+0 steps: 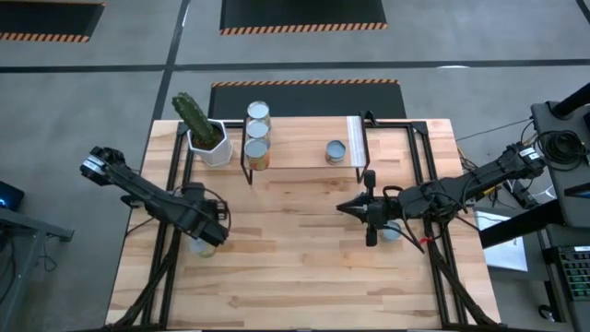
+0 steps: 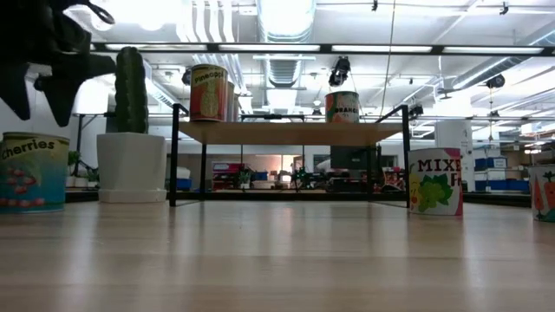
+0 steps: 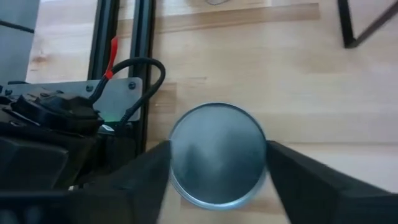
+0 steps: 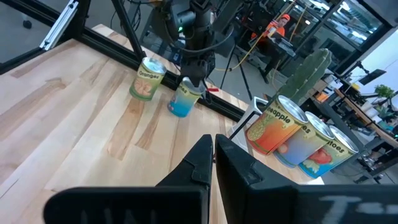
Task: Pick and place cans onto a shelf
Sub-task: Put the canned cherries on the shelf
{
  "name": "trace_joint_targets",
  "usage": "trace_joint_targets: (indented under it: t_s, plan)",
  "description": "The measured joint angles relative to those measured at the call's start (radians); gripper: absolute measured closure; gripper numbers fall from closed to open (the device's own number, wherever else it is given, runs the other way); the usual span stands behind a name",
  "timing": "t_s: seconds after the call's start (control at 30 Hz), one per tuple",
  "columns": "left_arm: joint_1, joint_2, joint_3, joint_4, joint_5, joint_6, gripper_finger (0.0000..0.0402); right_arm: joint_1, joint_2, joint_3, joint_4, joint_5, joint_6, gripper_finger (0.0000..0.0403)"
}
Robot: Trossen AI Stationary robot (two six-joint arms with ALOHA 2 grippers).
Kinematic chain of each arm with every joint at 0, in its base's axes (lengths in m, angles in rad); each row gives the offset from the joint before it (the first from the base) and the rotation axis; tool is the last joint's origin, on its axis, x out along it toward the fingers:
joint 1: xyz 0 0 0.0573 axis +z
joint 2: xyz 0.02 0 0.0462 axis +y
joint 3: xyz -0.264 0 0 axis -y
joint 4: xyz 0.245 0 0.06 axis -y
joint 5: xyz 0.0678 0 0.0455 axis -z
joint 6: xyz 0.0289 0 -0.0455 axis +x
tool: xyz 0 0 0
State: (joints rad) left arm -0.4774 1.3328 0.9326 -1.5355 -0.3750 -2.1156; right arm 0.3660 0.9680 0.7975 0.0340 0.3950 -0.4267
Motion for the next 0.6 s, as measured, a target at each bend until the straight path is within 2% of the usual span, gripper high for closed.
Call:
trace_joint_targets:
  t_s: [0.13,0.27,0.4,0.6]
  plan:
    - [0.0,0.004,-0.028,0.003,0.0,-0.025,0.0078,0.0,0.0,0.0,0.0,0.0,0.0,0.0394]
    - [0.0,0.004,-0.045,0.024,-0.006,-0.028,0.0023,0.0,0.0,0.0,-0.001,0.0,0.008,0.0394]
    - [0.0,0.004,-0.074,0.077,-0.009,-0.026,0.0005,0.0,0.0,0.0,-0.001,0.0,0.008,0.0394]
    - [0.0,0.004,-0.118,0.134,-0.011,-0.032,0.0014,0.0,0.0,0.0,-0.001,0.0,0.012,0.0394]
